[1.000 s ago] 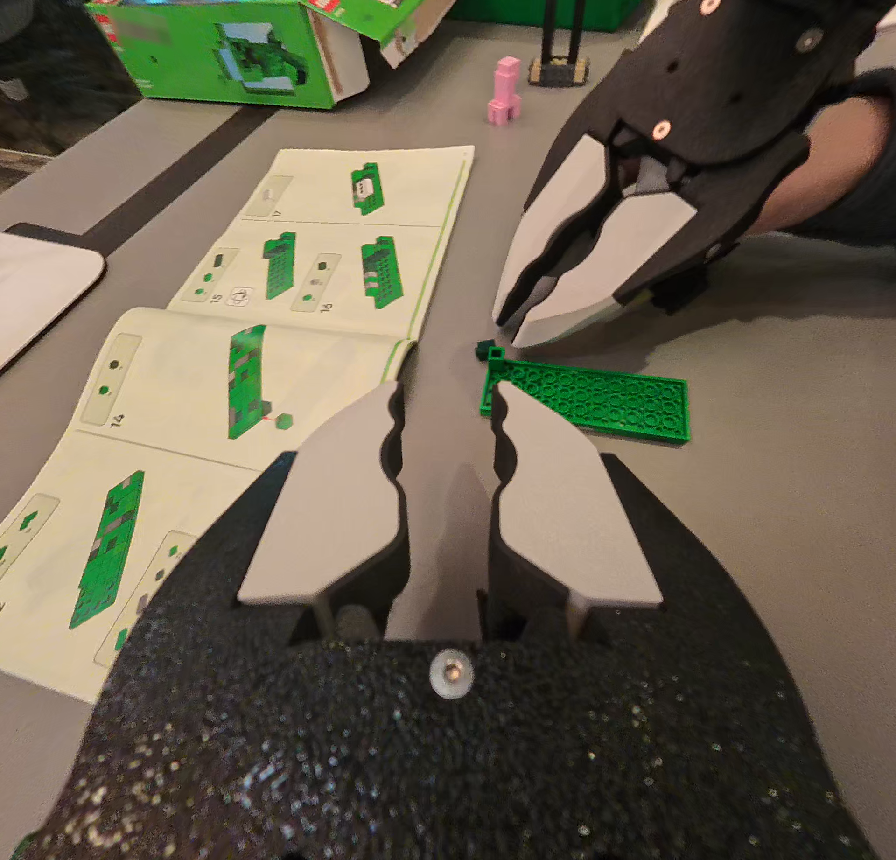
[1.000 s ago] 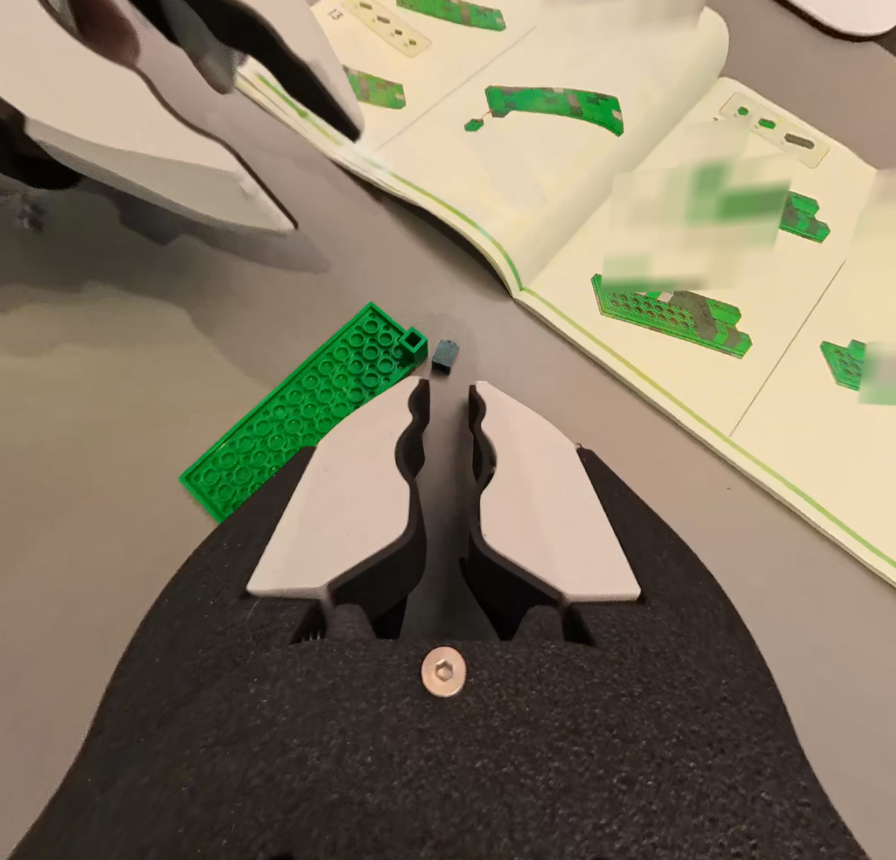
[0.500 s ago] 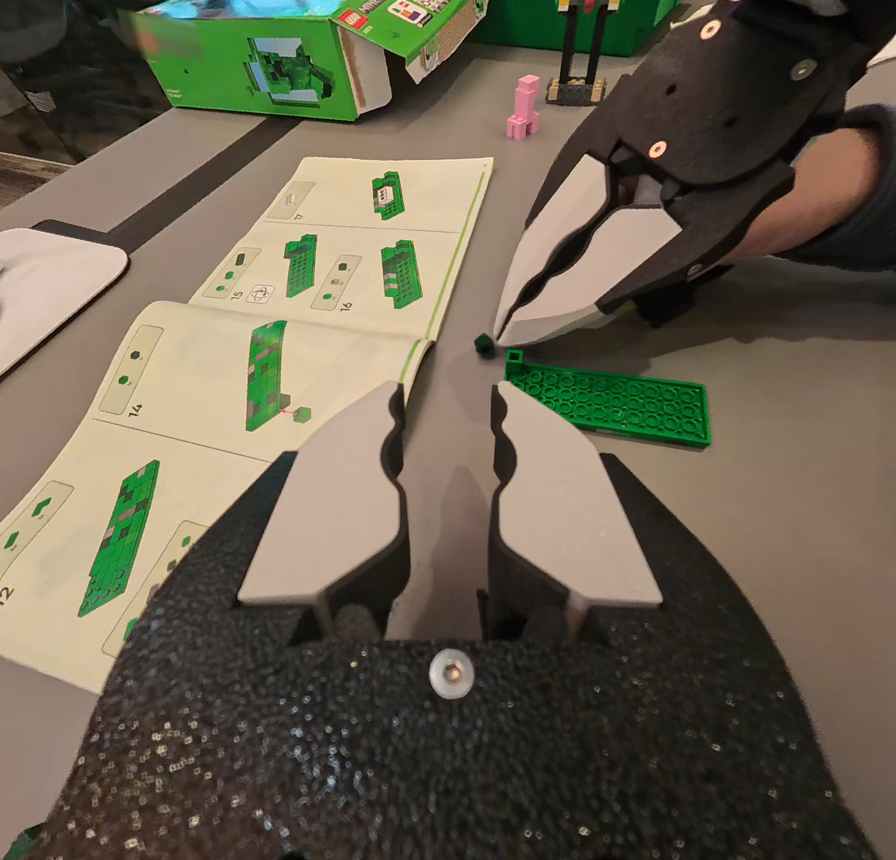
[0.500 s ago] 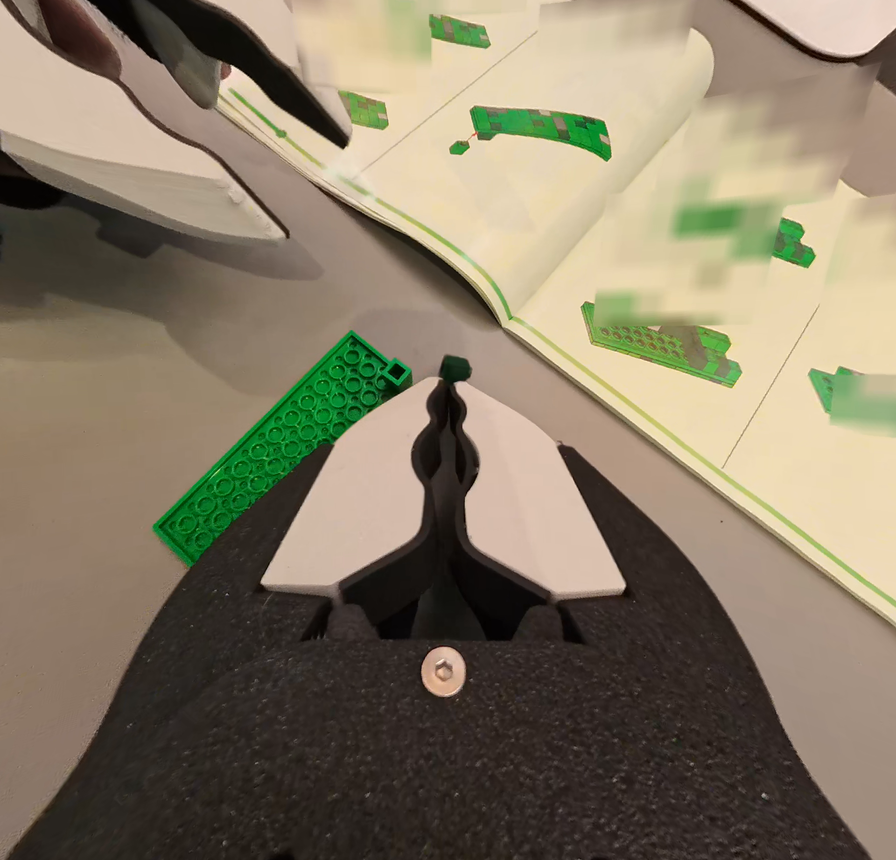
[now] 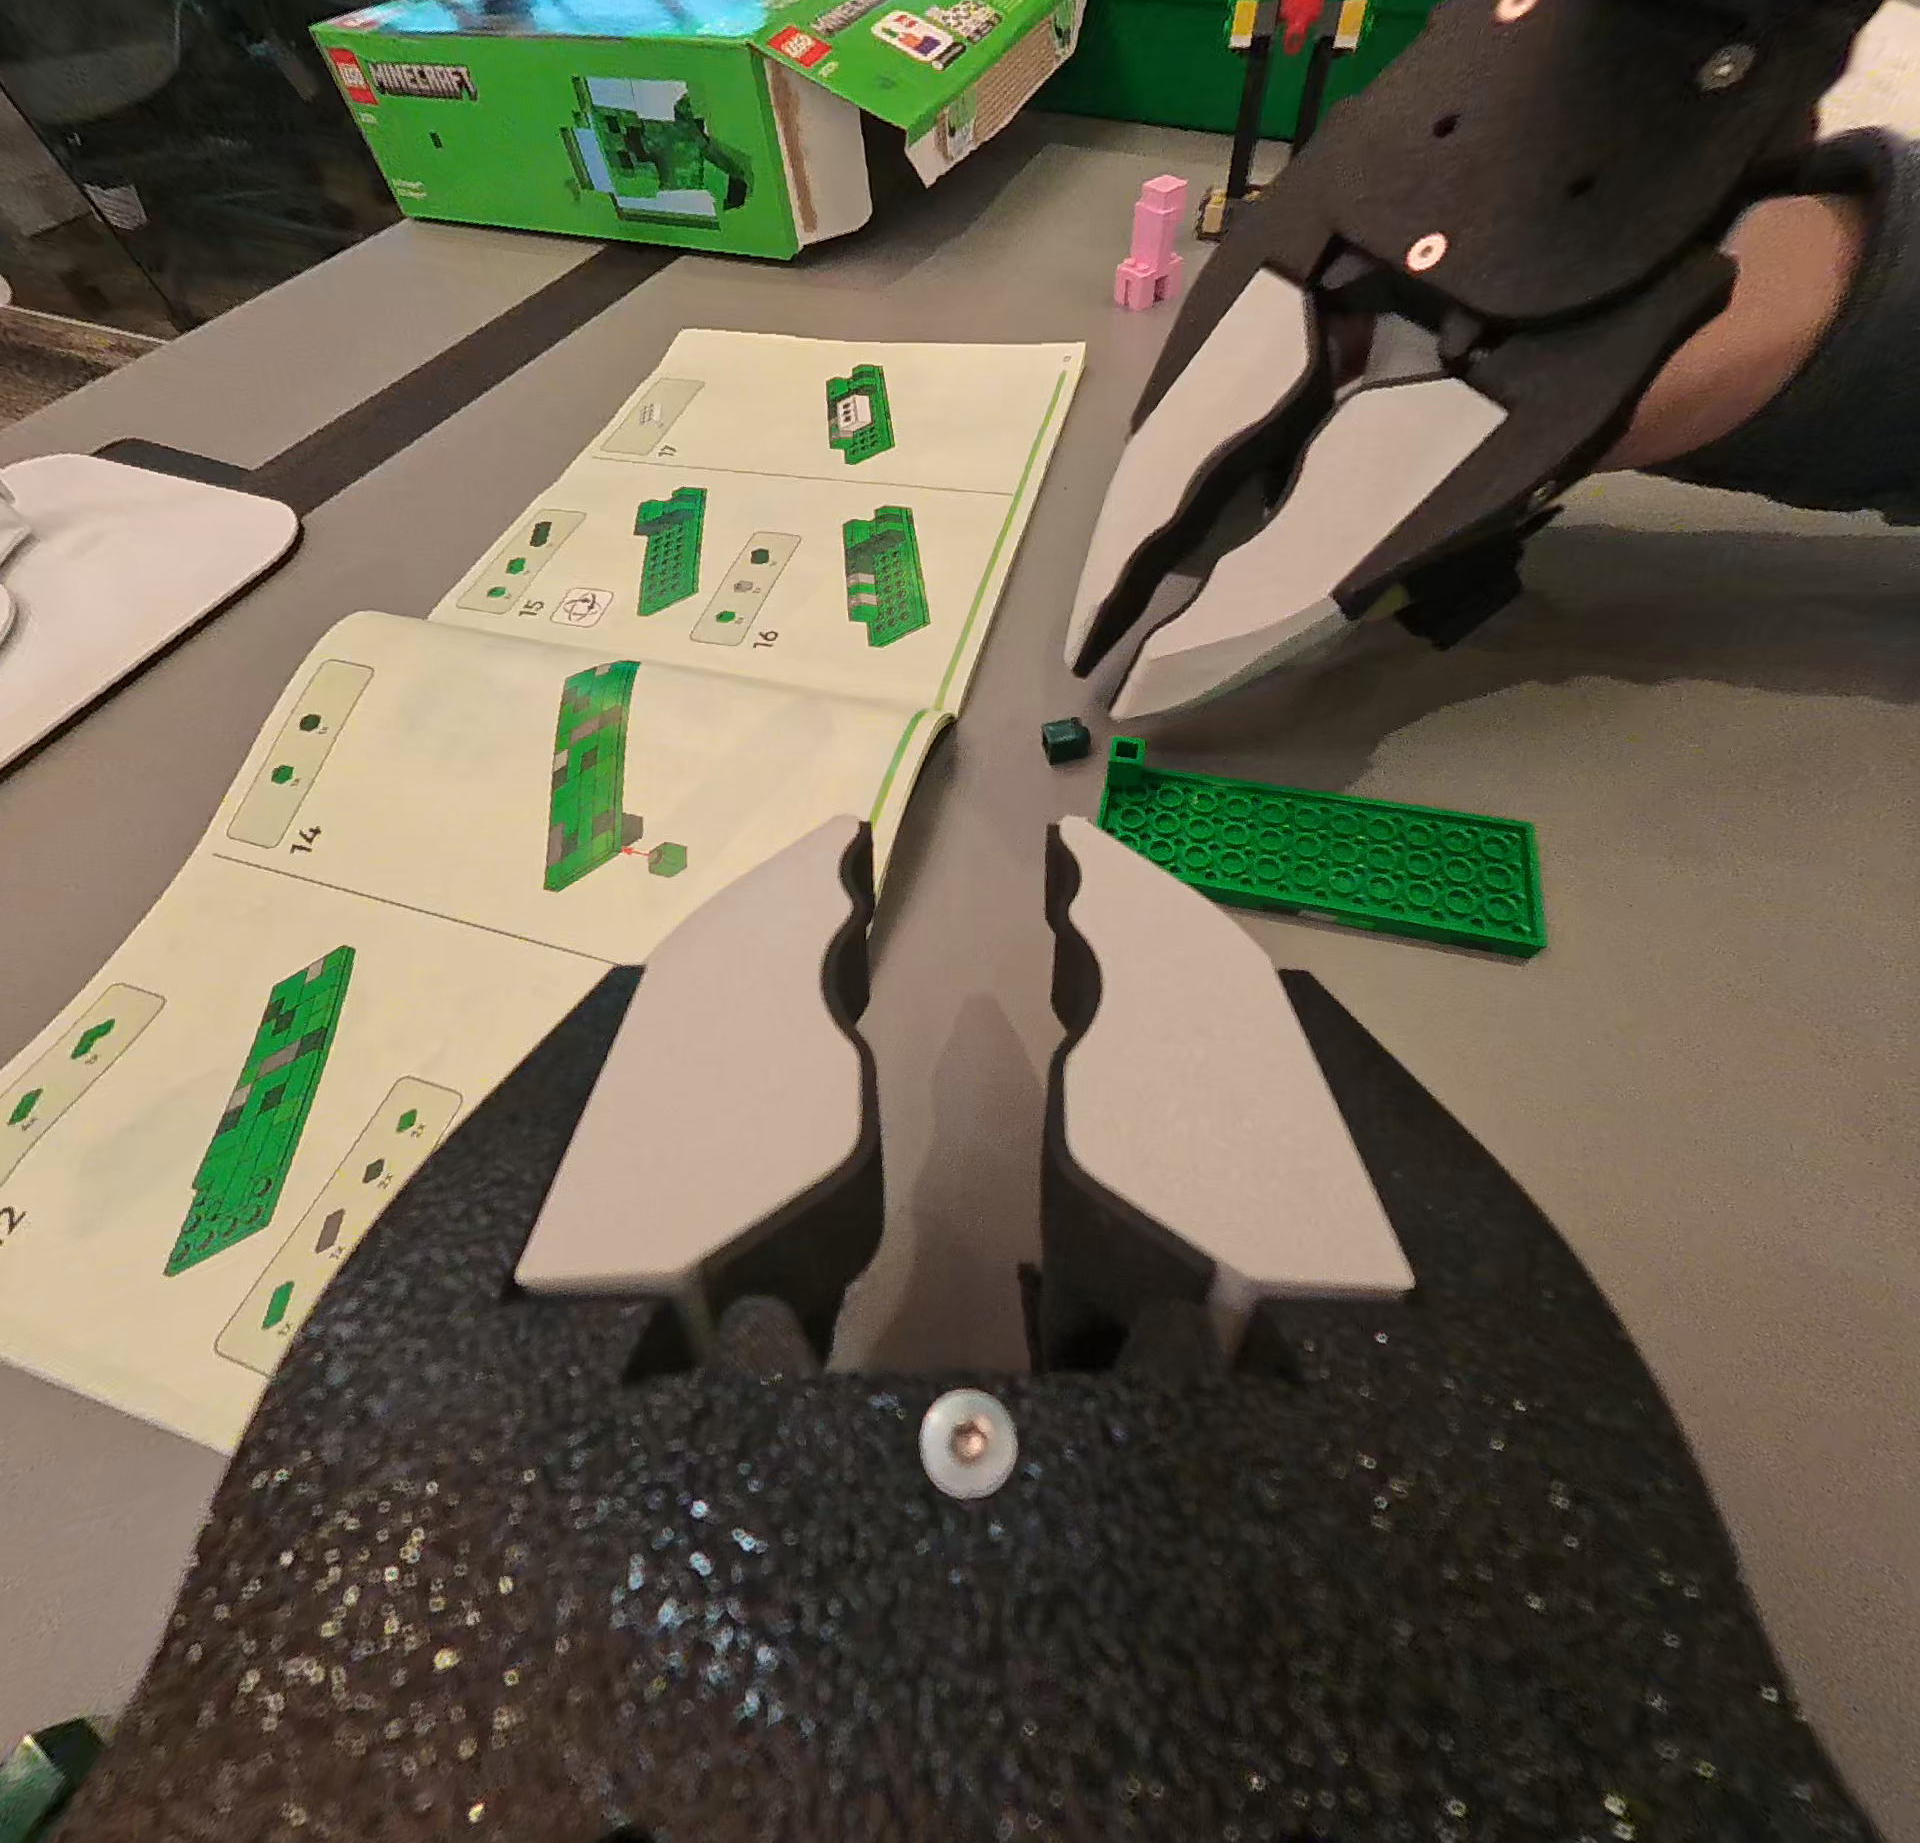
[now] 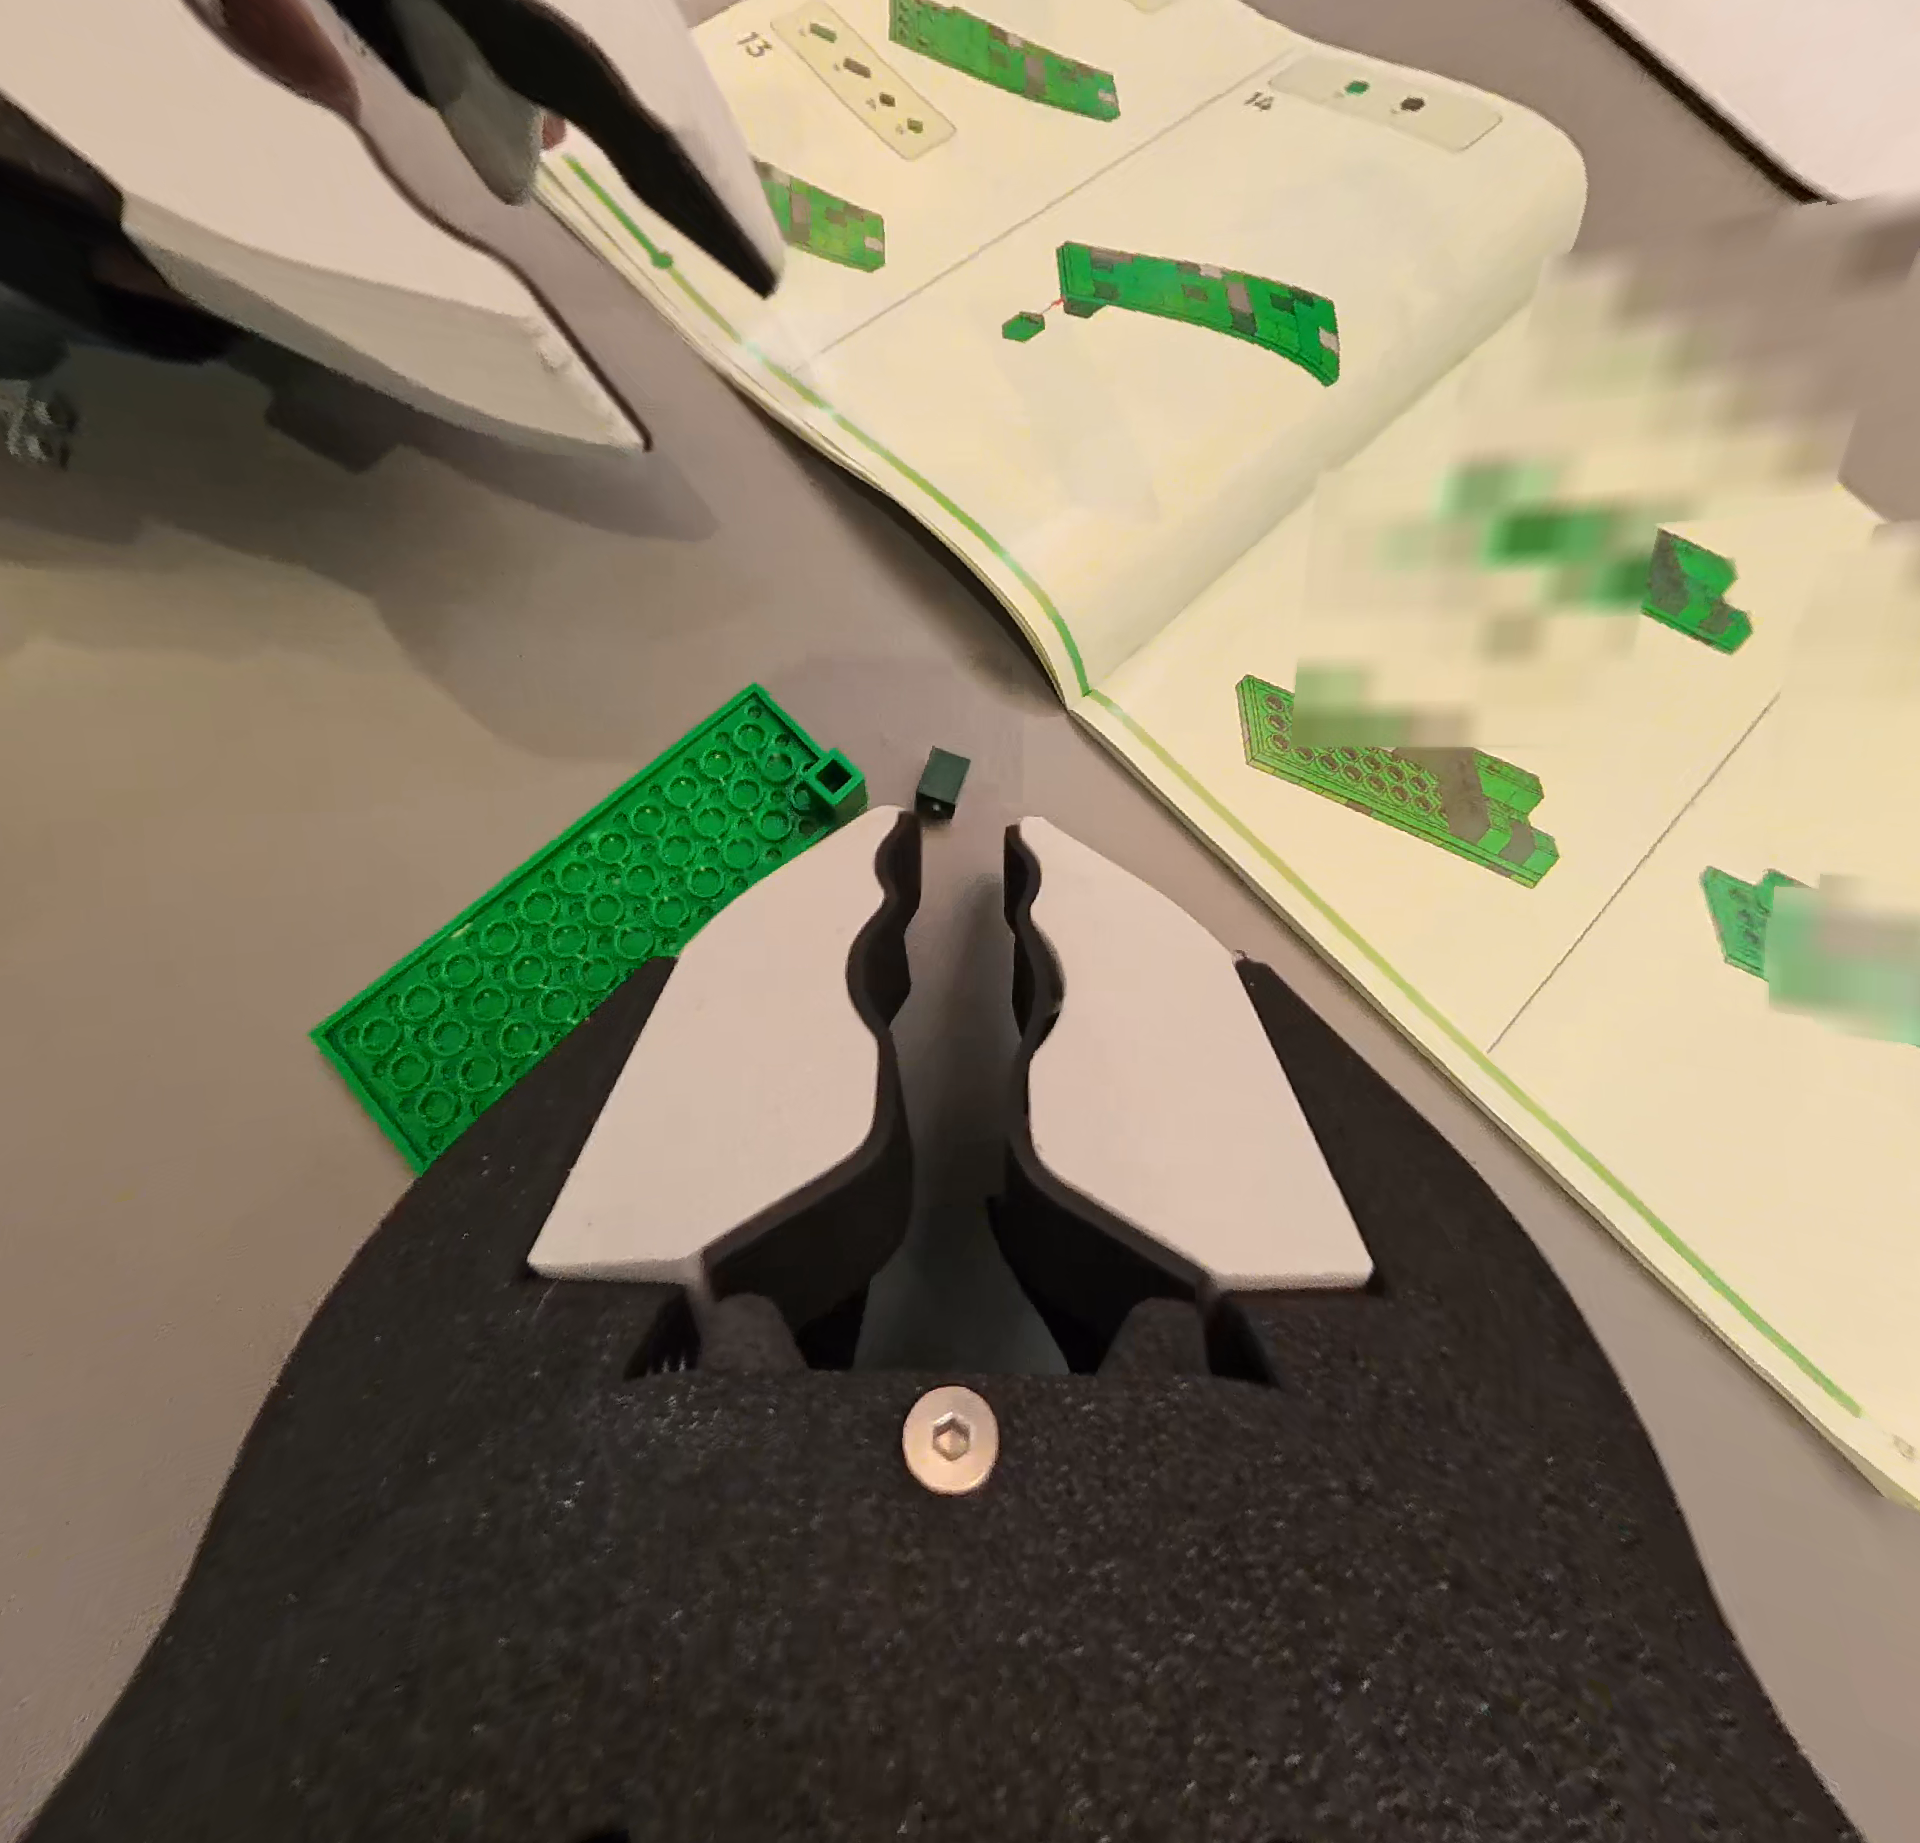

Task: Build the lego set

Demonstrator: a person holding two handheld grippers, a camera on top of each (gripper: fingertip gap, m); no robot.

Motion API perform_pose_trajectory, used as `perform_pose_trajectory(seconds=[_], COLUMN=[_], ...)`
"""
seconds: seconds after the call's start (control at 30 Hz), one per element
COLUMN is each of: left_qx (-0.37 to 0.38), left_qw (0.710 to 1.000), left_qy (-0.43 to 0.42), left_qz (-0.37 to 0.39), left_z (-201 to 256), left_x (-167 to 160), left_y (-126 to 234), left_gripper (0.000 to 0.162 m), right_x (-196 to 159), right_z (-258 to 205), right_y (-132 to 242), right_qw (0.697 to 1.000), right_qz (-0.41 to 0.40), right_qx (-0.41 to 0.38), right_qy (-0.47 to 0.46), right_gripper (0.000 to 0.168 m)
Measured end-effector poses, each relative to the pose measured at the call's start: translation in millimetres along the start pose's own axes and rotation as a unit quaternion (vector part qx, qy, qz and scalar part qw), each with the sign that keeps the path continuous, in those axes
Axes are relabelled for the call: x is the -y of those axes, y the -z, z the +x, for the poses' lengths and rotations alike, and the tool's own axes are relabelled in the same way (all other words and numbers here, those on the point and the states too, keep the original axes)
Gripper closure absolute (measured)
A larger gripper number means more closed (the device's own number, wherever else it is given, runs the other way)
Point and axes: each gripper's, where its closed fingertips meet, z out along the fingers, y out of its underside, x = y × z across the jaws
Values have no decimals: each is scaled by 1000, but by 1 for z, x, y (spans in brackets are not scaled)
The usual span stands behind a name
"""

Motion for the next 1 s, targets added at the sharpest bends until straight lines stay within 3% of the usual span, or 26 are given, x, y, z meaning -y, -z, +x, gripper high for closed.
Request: perform_pose_trajectory(seconds=[0.17, 0.37, 0.43, 0.53, 0.67, 0.87, 1.0], left_qx=[4, -2, -3, -16, -53, -141, -175], left_qw=[1000, 1000, 999, 997, 989, 960, 948], left_qy=[2, 25, 37, 54, 70, 93, 85], left_qz=[2, 16, 28, 57, 118, 223, 253], left_z=[-2, -3, -3, 0, 7, 21, 28], left_x=[0, 1, 4, 12, 27, 49, 54], left_y=[1, 3, 3, 6, 12, 35, 43], left_gripper=[132, 132, 131, 133, 137, 143, 147], right_x=[1, 0, 10, 43, 73, 83, 84], right_z=[-3, 7, 11, 8, -25, -37, -42], right_y=[-8, -12, -7, 11, 35, 52, 56], right_qw=[999, 1000, 999, 986, 944, 900, 887], right_qz=[-10, -17, 28, 162, 313, 381, 395], right_qx=[28, -12, -27, -26, 95, 211, 238], right_qy=[-25, -21, -15, 17, 48, 7, -8], right_gripper=[154, 163, 163, 163, 163, 163, 164])
